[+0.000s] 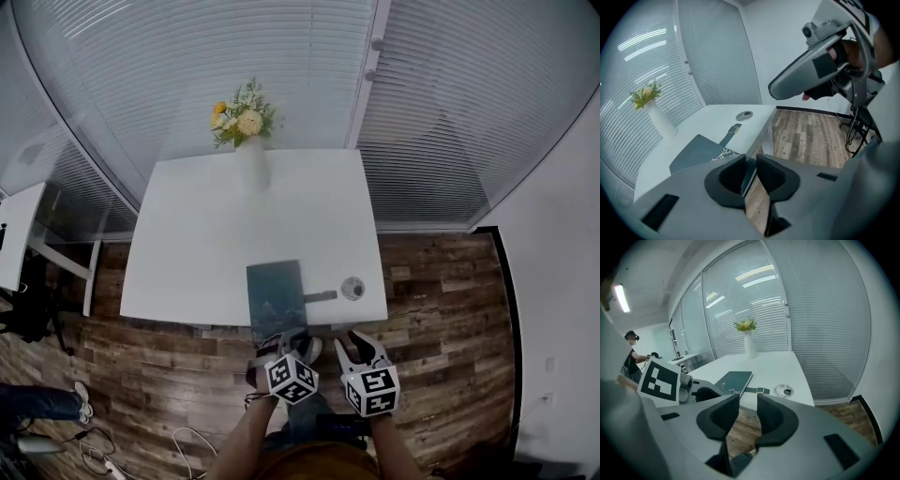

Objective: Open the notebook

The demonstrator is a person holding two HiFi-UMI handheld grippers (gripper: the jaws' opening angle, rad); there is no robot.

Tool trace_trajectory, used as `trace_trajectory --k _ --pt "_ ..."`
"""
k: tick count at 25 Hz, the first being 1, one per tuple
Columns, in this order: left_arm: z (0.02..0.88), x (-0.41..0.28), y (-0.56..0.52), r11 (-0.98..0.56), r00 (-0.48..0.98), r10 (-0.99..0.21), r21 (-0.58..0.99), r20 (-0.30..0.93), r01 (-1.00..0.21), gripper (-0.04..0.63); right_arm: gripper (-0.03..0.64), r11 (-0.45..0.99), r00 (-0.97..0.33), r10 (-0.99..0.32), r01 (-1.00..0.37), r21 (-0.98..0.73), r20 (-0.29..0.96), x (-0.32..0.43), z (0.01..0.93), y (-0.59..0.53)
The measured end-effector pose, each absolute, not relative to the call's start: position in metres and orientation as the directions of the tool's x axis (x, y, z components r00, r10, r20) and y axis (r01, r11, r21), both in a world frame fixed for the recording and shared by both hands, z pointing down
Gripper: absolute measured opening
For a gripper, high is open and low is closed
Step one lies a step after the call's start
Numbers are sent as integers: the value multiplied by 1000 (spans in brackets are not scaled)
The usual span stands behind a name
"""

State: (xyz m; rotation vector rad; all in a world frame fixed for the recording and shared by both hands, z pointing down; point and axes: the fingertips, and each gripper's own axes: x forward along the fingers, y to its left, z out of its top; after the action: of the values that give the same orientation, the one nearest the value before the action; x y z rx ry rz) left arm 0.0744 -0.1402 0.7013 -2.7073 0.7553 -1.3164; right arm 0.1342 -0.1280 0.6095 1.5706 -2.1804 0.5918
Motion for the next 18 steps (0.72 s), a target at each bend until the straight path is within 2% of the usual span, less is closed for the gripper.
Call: trace_trajectory --k 18 --pt "686 75 -139 -872 533 -468 -270 705 -409 64 121 292 -299 -803 -951 -97 516 135 597 -126"
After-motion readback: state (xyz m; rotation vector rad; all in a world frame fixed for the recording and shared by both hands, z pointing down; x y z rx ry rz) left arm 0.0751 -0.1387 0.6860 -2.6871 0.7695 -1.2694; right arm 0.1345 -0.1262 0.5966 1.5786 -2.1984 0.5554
